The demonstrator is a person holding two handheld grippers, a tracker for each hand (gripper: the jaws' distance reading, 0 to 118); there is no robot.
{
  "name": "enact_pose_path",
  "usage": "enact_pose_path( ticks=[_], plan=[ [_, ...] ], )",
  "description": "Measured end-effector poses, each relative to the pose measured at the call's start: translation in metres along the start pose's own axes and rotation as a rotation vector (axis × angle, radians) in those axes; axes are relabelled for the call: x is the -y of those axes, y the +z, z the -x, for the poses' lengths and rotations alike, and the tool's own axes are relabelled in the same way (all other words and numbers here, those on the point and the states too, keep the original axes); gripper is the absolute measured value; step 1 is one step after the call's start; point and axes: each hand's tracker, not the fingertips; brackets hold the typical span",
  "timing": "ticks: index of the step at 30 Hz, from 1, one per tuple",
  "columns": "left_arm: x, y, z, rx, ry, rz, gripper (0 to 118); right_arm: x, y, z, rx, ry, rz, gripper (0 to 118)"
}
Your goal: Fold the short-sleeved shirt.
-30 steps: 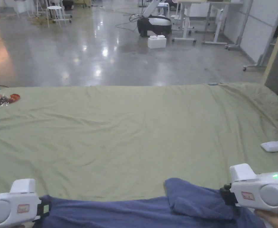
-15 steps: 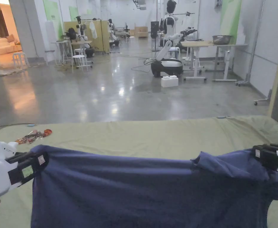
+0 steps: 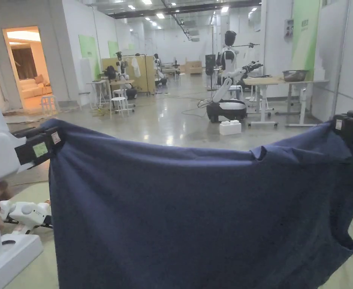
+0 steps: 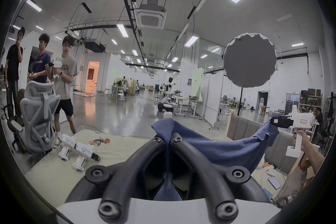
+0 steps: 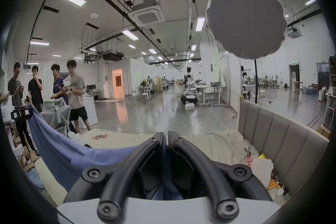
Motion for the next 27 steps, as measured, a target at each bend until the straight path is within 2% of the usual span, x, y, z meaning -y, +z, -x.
enact_pose_path(
  ticks=[4,13,17,20,27],
  plan=[
    [-0.026,-0.006,-0.001,-0.018,-0.022,-0.049,1,-0.037,-0.008,0.004,0.012,0.034,-0.042,4],
    [-0.071,-0.044,-0.001,-0.066,-0.067,-0.115,0,-0.101,-0.039,0.015,0.057,0.050,-0.108,3],
    [-0.082,-0.068,0.001,-0.085,-0.055,-0.112,0,-0.115,-0.056,0.019,0.085,0.067,-0.117,4],
    [-0.086,-0.085,0.003,-0.100,-0.051,-0.107,0,-0.122,-0.067,0.018,0.069,0.053,-0.122,4],
    [-0.082,-0.127,0.006,-0.146,-0.092,-0.098,0,-0.134,-0.101,0.018,0.103,0.075,-0.143,3]
  ],
)
